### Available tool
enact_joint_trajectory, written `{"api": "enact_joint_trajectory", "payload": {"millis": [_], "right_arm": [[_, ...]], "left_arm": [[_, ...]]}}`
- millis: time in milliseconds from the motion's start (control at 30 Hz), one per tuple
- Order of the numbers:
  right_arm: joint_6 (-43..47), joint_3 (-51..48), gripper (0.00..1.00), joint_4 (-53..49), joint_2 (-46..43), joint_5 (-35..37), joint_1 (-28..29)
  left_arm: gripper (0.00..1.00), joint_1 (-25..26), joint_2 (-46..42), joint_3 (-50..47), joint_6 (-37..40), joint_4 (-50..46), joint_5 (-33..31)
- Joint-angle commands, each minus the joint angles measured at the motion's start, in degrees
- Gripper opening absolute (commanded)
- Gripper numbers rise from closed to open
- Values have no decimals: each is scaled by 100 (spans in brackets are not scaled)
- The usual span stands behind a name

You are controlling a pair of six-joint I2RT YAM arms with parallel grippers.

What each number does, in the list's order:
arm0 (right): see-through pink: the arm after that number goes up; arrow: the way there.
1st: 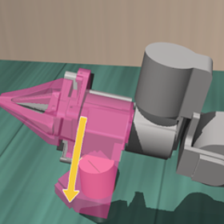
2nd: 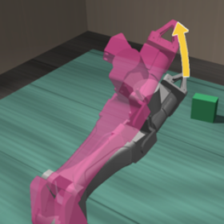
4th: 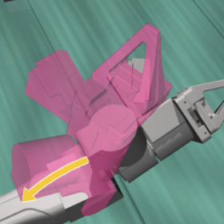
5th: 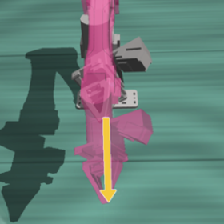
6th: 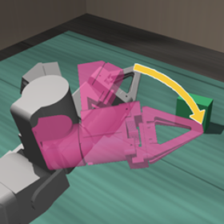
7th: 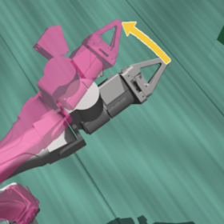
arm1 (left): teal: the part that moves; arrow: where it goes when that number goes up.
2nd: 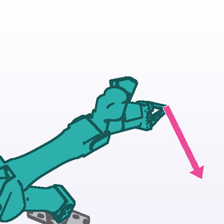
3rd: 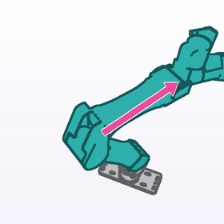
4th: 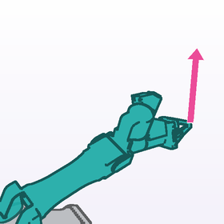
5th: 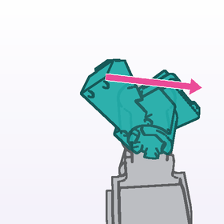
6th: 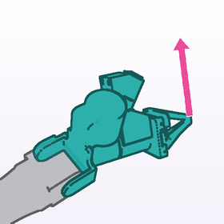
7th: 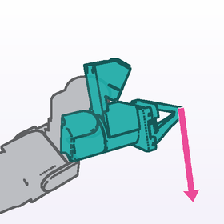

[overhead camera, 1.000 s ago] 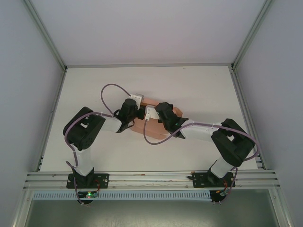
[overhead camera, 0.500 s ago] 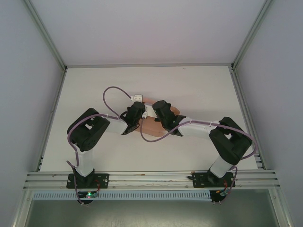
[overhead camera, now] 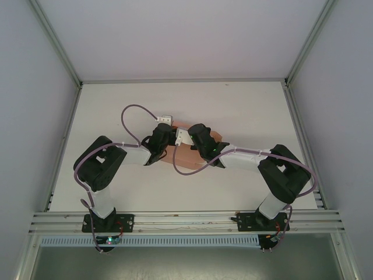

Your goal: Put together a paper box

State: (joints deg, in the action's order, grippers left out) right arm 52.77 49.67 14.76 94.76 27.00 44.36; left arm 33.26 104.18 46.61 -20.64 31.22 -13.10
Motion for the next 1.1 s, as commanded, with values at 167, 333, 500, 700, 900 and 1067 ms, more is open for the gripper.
{"api": "enact_joint_trajectory", "payload": {"millis": [167,333,500,700,900,1067], "right_arm": [[-131,-76,0,-716,70,-344,-99],[-290,-70,17,-622,-64,-440,-155],[-703,-219,58,-345,-823,-781,-291],[-1406,-892,98,-204,-2561,-2260,-638],[-2262,-1349,98,2,-3697,-3021,-1394],[-2816,-1118,98,-116,-3496,-2870,-1866]], "left_arm": [[26,-65,119,363,420,-359,-39],[0,-72,47,266,388,-201,-122],[0,-75,-296,213,229,-328,-283],[0,-69,-662,239,-90,-934,-270],[0,-73,-1004,177,-274,-1326,-120],[0,-65,-1208,136,-357,-1496,159]]}}
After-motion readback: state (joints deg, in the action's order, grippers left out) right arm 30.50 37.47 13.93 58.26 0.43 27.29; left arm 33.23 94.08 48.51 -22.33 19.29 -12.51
